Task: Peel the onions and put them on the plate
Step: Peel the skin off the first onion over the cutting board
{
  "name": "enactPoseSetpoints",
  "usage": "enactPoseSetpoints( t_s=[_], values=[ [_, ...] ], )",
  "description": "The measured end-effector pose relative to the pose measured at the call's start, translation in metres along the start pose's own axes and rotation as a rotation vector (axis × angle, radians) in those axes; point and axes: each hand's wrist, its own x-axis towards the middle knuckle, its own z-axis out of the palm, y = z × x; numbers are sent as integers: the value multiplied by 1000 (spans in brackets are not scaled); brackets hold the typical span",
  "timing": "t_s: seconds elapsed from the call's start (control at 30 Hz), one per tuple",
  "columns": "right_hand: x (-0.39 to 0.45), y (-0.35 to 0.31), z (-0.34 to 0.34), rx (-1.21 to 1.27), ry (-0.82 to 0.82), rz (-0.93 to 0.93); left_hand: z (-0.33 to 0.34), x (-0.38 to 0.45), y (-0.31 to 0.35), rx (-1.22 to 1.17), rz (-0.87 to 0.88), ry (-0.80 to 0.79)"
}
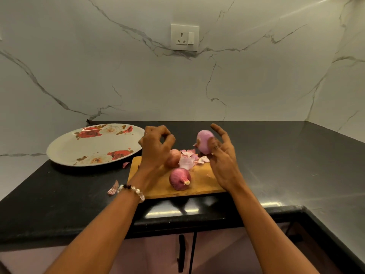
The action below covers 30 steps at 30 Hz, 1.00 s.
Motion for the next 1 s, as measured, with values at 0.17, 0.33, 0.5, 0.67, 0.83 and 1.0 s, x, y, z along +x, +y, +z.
enactPoseSetpoints(
  t_s=[0.17,0.33,0.5,0.67,0.83,1.0],
  values=[
    [5,-2,-2,96,58,29,-3,-4,-1,66,149,-52],
    [4,-3,1,127,46,57,5,-4,-6,57,207,-149],
    [4,-2,1,91,31,86,6,-9,-5,-1,243,-219],
    [1,-2,3,34,-41,120,12,-10,-5,26,281,-234],
    [0,-1,8,-26,-52,134,14,-9,-3,142,369,-145],
    [1,-2,8,-13,-45,144,15,-10,-2,77,349,-183]
  ],
)
